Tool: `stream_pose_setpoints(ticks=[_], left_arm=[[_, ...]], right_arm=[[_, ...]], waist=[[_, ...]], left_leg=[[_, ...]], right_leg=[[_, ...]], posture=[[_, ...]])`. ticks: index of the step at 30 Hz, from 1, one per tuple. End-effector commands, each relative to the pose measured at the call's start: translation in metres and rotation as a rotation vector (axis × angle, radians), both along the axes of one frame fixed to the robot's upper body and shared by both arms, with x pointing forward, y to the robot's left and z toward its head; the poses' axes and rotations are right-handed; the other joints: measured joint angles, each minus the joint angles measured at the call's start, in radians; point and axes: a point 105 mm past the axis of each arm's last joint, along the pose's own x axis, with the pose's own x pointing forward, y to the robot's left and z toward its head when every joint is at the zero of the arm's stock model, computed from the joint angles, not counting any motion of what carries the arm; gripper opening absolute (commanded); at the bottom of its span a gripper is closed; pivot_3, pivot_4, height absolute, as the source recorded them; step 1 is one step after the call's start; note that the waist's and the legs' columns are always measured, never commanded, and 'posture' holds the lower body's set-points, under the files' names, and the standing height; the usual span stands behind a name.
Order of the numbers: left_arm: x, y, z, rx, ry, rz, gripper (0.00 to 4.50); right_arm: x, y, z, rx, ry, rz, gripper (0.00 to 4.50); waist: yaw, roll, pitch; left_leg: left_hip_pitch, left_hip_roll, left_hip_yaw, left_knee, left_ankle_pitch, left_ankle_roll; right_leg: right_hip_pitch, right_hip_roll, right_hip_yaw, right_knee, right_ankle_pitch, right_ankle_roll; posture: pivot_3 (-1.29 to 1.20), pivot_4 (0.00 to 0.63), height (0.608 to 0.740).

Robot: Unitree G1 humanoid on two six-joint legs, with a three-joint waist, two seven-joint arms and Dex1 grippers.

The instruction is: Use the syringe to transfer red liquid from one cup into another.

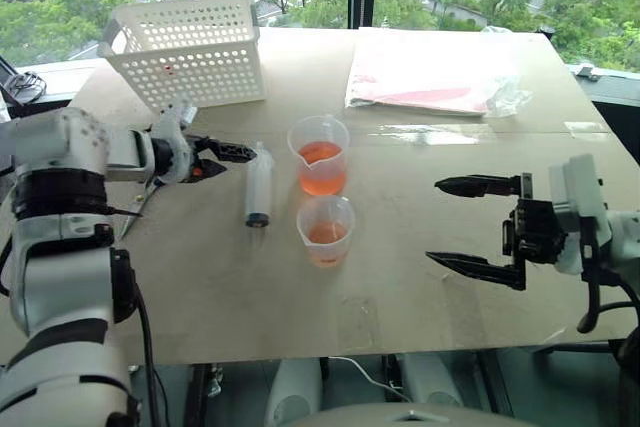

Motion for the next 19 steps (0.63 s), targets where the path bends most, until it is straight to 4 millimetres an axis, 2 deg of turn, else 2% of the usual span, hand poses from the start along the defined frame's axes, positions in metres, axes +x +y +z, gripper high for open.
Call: stream_pose_setpoints(ticks=[1, 3, 5, 7, 9, 12, 15, 19], left_arm=[[-0.018, 0.007, 0.04, 0.074, -0.296, -0.022, 4.44], [-0.04, 0.002, 0.052, 0.196, -0.509, -0.082, 4.44], [-0.063, -0.003, 0.06, 0.23, -0.691, -0.134, 4.44], [-0.087, -0.007, 0.046, 0.267, -0.74, -0.197, 4.44], [-0.1, -0.009, 0.033, 0.311, -0.751, -0.228, 4.44], [-0.134, -0.005, 0.009, 0.317, -0.735, -0.242, 4.44], [-0.162, 0.002, -0.009, 0.318, -0.68, -0.215, 4.44], [-0.186, 0.013, -0.032, 0.338, -0.6, -0.191, 4.44]], right_arm=[[0.004, -0.009, 0.004, 0.0, -0.042, -0.03, 4.5], [0.007, -0.018, 0.0, -0.012, -0.035, -0.054, 4.5], [0.011, -0.029, -0.005, -0.01, -0.021, -0.095, 4.5], [0.015, -0.043, -0.013, -0.014, 0.0, -0.154, 4.5], [0.017, -0.053, -0.019, -0.015, 0.015, -0.194, 4.5], [0.013, -0.083, -0.036, -0.035, 0.071, -0.282, 4.5], [0.007, -0.106, -0.046, -0.033, 0.097, -0.336, 4.5], [0.001, -0.117, -0.055, -0.073, 0.103, -0.35, 4.5]], waist=[[-0.006, 0.001, 0.0], [-0.006, 0.001, 0.0], [-0.001, 0.001, 0.0], [0.005, 0.0, -0.001], [0.01, 0.002, -0.001], [0.018, 0.002, -0.002], [0.022, 0.002, -0.002], [0.024, 0.004, -0.003]], left_leg=[[0.0, 0.0, 0.0, 0.0, 0.0, 0.0], [0.003, 0.001, 0.0, -0.002, 0.0, 0.0], [0.002, 0.003, -0.001, -0.001, 0.0, 0.0], [0.002, 0.004, 0.0, -0.001, 0.0, 0.0], [0.002, 0.004, 0.001, -0.001, 0.0, 0.0], [0.003, 0.002, 0.002, -0.001, 0.0, 0.0], [0.006, 0.003, 0.002, 0.0, -0.001, 0.001], [0.008, 0.004, 0.001, 0.001, -0.001, 0.002]], right_leg=[[0.0, 0.0, 0.0, 0.0, 0.0, 0.0], [-0.001, -0.002, 0.004, 0.001, 0.0, 0.0], [-0.001, -0.003, 0.004, 0.002, 0.0, 0.0], [-0.001, -0.004, 0.004, 0.001, 0.0, -0.001], [0.0, -0.004, 0.003, -0.001, -0.002, -0.004], [0.004, -0.005, 0.0, -0.004, -0.002, -0.005], [0.007, -0.005, 0.0, -0.006, -0.002, -0.004], [0.008, -0.005, 0.0, -0.006, -0.004, -0.001]], posture=[[0.0, 0.15, 0.74], [0.0, 0.15, 0.74], [0.0, 0.15, 0.74], [0.0, 0.15, 0.74], [0.0, 0.15, 0.74], [0.0, 0.15, 0.74], [0.0, 0.15, 0.74], [0.0, 0.15, 0.74]])
